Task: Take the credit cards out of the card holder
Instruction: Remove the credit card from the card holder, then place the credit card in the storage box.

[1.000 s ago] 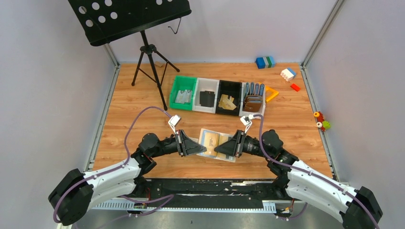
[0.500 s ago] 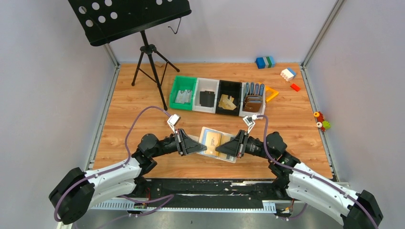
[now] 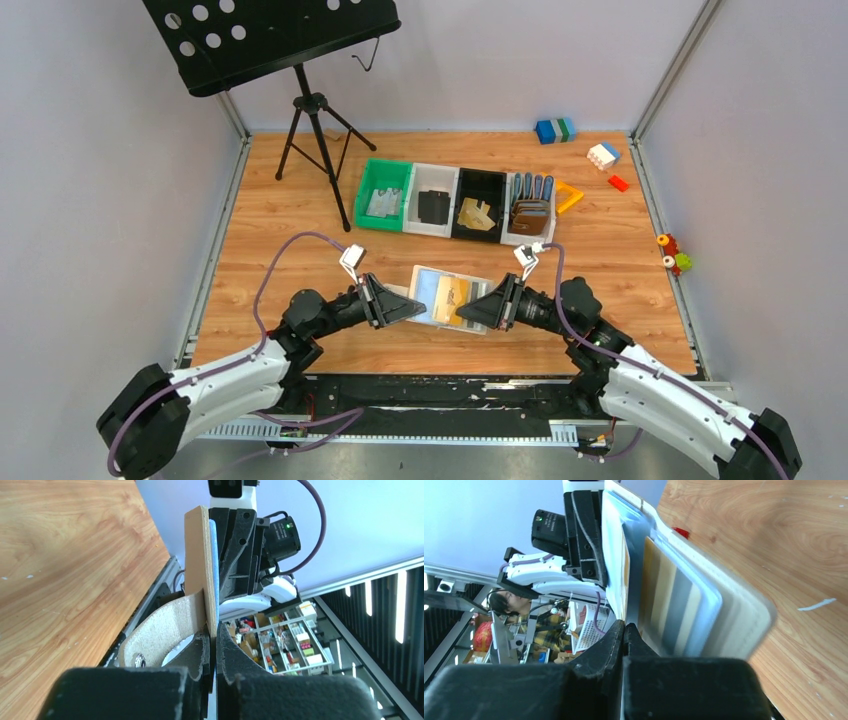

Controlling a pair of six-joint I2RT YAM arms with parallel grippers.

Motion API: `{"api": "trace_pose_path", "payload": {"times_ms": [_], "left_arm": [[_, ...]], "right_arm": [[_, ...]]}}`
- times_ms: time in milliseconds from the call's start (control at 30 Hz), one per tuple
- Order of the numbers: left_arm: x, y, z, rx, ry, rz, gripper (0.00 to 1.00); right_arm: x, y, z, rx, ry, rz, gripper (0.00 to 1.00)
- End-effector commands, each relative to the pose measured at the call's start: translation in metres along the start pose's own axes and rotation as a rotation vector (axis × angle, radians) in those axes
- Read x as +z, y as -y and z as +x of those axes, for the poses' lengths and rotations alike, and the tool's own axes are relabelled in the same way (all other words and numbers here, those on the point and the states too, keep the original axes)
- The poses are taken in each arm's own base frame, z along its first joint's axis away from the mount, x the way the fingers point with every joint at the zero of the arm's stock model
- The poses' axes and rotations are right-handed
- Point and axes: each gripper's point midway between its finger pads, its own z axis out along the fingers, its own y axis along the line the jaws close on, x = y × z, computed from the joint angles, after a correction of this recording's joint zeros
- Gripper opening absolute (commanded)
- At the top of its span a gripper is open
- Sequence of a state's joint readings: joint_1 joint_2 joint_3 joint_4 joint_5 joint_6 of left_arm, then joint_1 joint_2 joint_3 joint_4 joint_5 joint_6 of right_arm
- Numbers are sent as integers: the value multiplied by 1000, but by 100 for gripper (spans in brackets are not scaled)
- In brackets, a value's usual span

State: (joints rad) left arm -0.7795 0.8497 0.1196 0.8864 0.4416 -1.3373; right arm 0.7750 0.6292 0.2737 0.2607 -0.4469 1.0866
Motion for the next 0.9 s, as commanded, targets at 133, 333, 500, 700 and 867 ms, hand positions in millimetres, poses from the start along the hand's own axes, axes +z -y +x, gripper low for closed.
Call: {"api": "trace_pose_path", "payload": {"times_ms": [133, 333, 500, 700, 867], "left_arm": [[-14, -36, -20, 105, 106, -207, 0], [-25, -64, -23, 197, 97, -368, 0], [-27, -76, -21, 242, 67, -411, 0], [-29, -83, -19, 274, 36, -448, 0], [-30, -87, -16, 293, 4, -467, 0]], "right_arm": [[-13, 35, -18, -28, 58, 209, 0], [-25, 51, -58, -102, 112, 401, 0], [-27, 66, -103, -194, 153, 592, 0], [-11, 90, -151, -249, 163, 754, 0], [6, 112, -190, -275, 168, 850, 0]]}}
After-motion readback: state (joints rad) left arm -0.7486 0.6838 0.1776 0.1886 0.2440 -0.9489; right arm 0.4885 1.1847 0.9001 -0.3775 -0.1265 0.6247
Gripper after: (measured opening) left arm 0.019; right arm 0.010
